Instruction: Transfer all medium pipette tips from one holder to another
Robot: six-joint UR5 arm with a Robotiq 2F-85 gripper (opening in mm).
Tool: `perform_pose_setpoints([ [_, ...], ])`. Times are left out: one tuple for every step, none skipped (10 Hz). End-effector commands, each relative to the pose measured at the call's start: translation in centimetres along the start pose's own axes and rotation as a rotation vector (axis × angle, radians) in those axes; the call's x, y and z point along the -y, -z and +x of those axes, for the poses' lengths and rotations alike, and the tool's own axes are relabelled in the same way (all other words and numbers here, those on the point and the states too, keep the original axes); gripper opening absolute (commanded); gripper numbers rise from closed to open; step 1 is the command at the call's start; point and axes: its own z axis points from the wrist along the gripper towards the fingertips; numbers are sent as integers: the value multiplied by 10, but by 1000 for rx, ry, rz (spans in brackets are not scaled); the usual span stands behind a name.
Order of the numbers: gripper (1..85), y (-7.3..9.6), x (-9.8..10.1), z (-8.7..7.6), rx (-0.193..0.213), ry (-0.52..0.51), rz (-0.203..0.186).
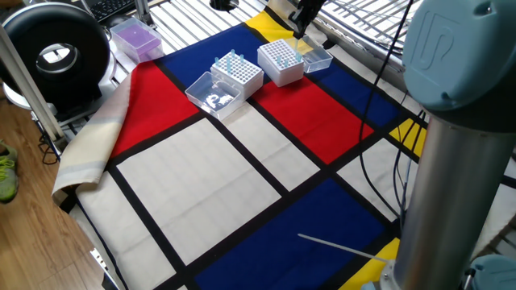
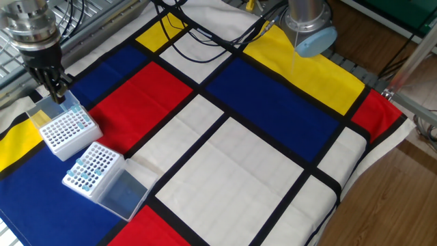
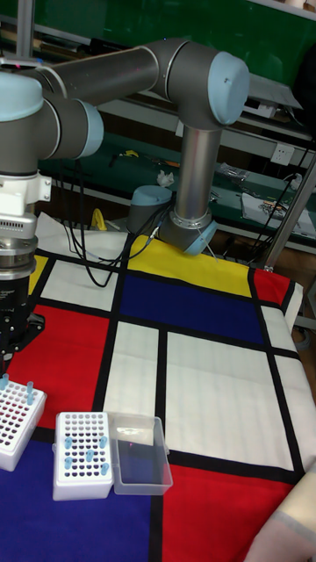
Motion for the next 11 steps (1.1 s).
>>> perform_pose_setpoints([
  [17, 0, -3, -3, 13, -4, -15],
  [17, 1, -3, -4, 13, -2, -15],
  [17, 4, -4, -5, 6, -4, -10],
  [17, 6, -6, -6, 4, -6, -12],
  [17, 6, -7, -7, 5, -7, -16],
  [17, 6, -7, -7, 5, -5, -15],
  [17, 5, -6, -7, 6, -5, -13],
  [17, 5, -6, -7, 6, -5, -12],
  [17, 4, -5, -7, 6, -1, -10],
  [17, 3, -4, -8, 10, 2, -8],
  [17, 1, -3, -9, 11, 4, -7],
])
